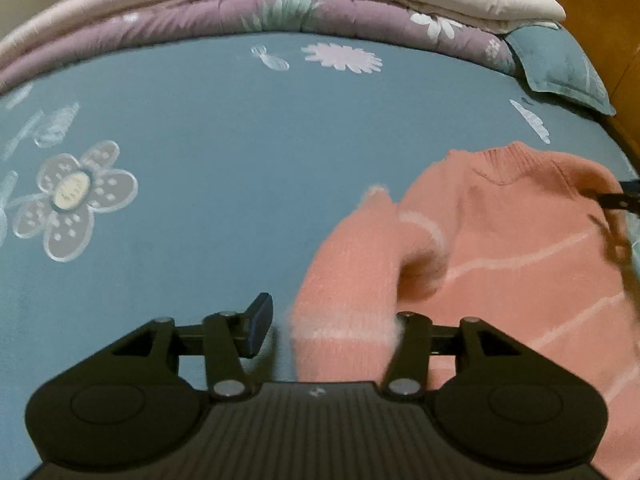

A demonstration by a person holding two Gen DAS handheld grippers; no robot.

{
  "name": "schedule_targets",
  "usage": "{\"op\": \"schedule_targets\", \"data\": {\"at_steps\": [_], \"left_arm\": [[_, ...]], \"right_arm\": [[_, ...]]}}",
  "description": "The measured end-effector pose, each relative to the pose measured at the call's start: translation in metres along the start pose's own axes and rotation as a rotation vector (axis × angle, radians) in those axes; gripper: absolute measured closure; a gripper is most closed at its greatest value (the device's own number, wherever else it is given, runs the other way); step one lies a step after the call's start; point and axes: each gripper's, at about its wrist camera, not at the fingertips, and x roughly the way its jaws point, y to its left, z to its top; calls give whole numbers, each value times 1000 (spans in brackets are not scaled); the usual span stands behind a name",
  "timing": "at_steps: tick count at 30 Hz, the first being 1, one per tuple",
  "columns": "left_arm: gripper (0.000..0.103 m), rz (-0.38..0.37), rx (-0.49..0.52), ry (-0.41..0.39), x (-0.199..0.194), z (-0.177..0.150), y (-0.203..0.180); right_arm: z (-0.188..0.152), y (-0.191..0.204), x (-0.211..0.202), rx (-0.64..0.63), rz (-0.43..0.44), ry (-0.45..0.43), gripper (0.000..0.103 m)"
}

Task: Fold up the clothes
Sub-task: 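Shake out and lay the sweater flat, then open both tools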

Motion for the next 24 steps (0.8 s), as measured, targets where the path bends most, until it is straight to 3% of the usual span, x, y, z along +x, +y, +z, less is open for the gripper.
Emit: {"op": "schedule_targets", "data": {"at_steps": [4, 9, 12, 16, 18, 19, 21, 24], "left_arm": [[37, -66, 17, -32, -10, 13, -5], [36, -113, -20, -37, 5, 41, 1], [38, -127, -74, 10, 27, 60, 11], [51, -129, -41, 125, 55, 72, 8], [85, -132, -4, 172, 63, 74, 3], [92, -135, 15, 183, 64, 73, 0], [98, -141, 54, 206, 66, 72, -6], [100, -102, 74, 109, 46, 78, -8]], "right_arm": [[-28, -9, -29, 68, -11, -17, 30], [-53, -3, -50, 142, -11, -43, 30], [-61, 1, -57, 167, -6, -54, 30], [-63, 5, -60, 170, -13, -57, 30], [-63, 4, -60, 169, -20, -56, 30], [-64, 3, -59, 172, -19, -54, 30], [-65, 3, -58, 178, -17, -50, 30], [-68, 2, -57, 180, -24, -49, 30]]}}
